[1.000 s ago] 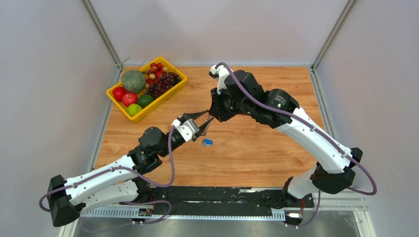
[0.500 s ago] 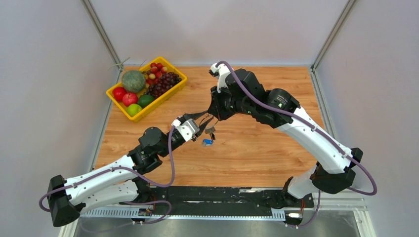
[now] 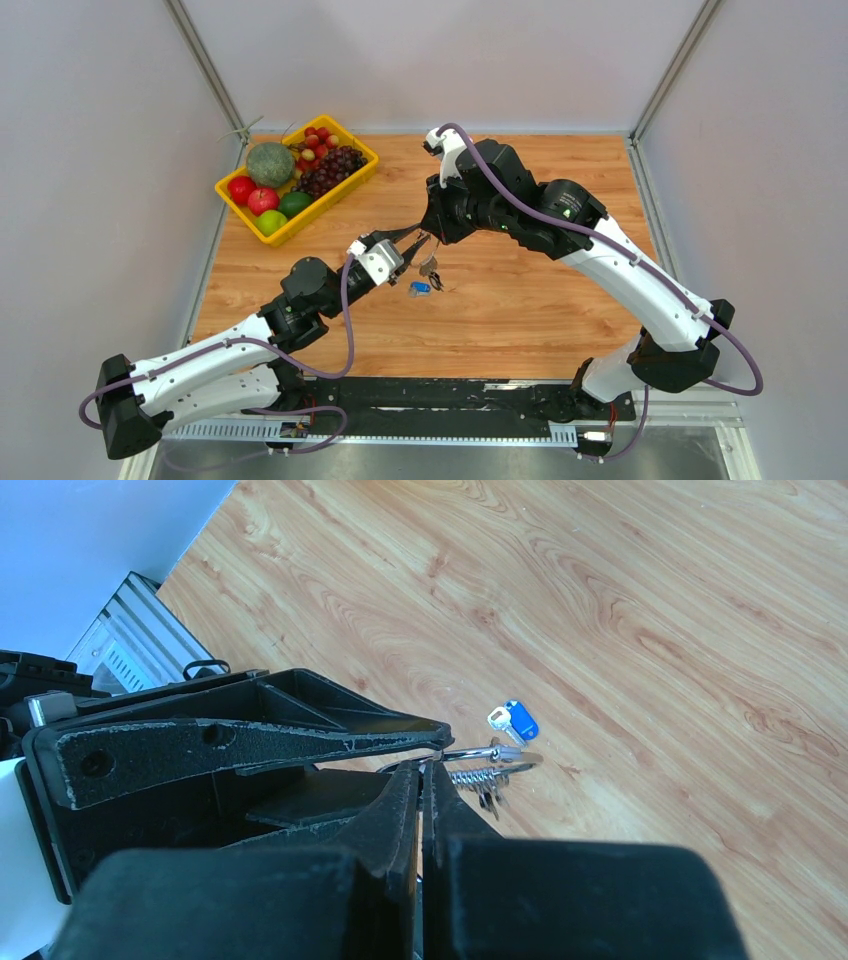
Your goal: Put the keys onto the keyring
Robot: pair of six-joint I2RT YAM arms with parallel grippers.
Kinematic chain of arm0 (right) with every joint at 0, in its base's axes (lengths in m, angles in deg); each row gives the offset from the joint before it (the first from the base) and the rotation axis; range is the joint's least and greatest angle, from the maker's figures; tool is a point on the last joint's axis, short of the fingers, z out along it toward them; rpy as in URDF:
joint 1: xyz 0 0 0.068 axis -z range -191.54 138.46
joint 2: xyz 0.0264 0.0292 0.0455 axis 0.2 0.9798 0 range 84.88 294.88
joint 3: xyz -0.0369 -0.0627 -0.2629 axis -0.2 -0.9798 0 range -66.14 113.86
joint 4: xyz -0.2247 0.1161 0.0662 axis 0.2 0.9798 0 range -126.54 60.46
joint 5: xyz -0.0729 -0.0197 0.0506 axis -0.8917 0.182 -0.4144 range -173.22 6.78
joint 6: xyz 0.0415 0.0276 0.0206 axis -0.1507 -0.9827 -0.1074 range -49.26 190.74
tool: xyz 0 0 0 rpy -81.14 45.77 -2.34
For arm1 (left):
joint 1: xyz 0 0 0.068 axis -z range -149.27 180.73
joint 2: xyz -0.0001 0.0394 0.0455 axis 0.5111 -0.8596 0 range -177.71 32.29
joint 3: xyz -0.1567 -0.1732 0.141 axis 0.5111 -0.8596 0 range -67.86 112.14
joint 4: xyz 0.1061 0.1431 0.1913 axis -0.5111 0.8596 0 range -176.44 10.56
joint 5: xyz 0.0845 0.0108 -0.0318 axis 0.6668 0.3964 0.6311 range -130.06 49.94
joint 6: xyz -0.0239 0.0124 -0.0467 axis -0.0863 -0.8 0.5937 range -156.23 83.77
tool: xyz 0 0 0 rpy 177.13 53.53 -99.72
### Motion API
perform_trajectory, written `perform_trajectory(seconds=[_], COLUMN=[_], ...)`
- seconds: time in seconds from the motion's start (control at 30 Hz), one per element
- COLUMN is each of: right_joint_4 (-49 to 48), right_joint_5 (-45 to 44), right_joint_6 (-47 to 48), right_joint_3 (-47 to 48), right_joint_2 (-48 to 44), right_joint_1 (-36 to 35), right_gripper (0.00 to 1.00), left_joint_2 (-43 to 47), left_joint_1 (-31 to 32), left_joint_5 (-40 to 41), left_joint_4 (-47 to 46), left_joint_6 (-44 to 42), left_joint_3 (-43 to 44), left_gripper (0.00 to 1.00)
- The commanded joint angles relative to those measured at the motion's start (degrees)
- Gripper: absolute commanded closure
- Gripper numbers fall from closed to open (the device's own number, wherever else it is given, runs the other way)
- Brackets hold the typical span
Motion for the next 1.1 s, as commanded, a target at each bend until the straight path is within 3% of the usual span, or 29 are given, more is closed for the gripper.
perform_trajectory(seconds=[0.0, 0.1, 0.17, 0.2, 0.27, 0.8, 0.97, 1.07], right_joint_4=[-3.0, -2.9, -3.0, -3.0, -3.1, -3.5, -3.8, -4.1], right_joint_5=[0.5, 0.8, 0.9, 1.0, 0.9, 1.2, 0.0, -1.0], right_joint_6=[-0.3, -0.3, -0.4, -0.5, -0.5, -0.6, -1.0, -1.1], right_joint_3=[2.7, 2.7, 2.6, 2.6, 2.2, 1.3, 0.1, -0.2], right_joint_2=[-0.5, -0.5, -0.5, -0.6, -0.8, -2.0, -3.7, -4.6], right_joint_1=[0.1, 0.1, 0.2, 0.1, 0.1, 0.1, 0.1, 0.1], right_gripper=[1.0, 1.0, 1.0, 1.0, 1.0, 1.0, 0.79, 0.72], left_joint_2=[0.7, 0.5, 0.3, 0.2, 0.4, 2.3, 3.3, 3.6], left_joint_1=[0.1, 0.1, 0.1, 0.1, 0.1, 0.1, 0.1, 0.1], left_joint_5=[0.4, 0.9, 1.6, 2.0, 2.8, 5.2, 7.5, 8.8], left_joint_4=[-1.6, -1.8, -2.3, -2.6, -4.1, -4.7, -4.5, -3.9], left_joint_6=[-1.3, -1.3, -1.2, -1.0, -0.7, 0.4, 0.5, 0.7], left_joint_3=[0.0, 0.0, -0.1, -0.1, -0.5, -1.2, -1.7, -1.8], left_gripper=[0.65, 0.72, 0.84, 0.95, 0.99, 1.0, 1.0, 1.0])
